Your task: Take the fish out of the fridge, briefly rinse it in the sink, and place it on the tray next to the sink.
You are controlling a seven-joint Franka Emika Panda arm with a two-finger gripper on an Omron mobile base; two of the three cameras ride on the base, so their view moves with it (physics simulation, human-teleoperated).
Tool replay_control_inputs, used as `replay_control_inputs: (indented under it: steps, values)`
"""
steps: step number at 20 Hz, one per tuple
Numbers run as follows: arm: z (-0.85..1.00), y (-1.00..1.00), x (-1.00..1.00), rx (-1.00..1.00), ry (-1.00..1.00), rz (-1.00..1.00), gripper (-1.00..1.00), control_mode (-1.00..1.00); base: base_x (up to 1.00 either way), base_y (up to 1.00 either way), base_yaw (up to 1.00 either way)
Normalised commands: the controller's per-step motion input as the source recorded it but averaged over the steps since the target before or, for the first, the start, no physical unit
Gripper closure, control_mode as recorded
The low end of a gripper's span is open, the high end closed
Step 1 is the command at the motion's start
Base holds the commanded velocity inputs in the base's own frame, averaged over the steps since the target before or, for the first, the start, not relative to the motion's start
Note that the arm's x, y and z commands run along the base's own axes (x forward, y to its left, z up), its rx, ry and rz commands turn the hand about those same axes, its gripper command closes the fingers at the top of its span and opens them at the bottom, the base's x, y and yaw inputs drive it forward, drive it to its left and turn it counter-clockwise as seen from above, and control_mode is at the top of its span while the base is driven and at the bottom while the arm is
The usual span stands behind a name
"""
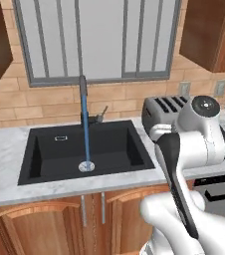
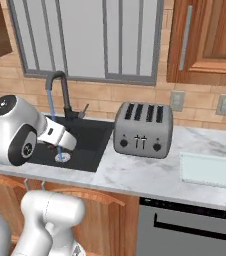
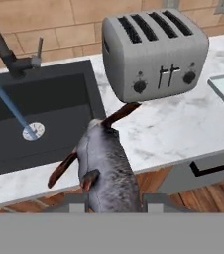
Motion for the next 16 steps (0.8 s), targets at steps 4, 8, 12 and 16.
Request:
replay_control_inputs:
  steps: [4, 8, 12, 16]
  values:
    - [0.00, 0.00, 0.00, 0.00, 0.00, 0.00, 1.00, 1.00, 0.14, 1.00, -0.03]
    - [0.00, 0.00, 0.00, 0.00, 0.00, 0.00, 1.00, 1.00, 0.11, 0.76, 0.00]
    - [0.00, 0.04, 0.16, 0.14, -0.02, 0.02, 1.00, -1.00, 0.11, 0.10, 0.00]
    - [-0.01, -0.06, 0.78, 0.40, 0.01, 0.10, 1.00, -1.00, 0.00, 0.00, 0.00]
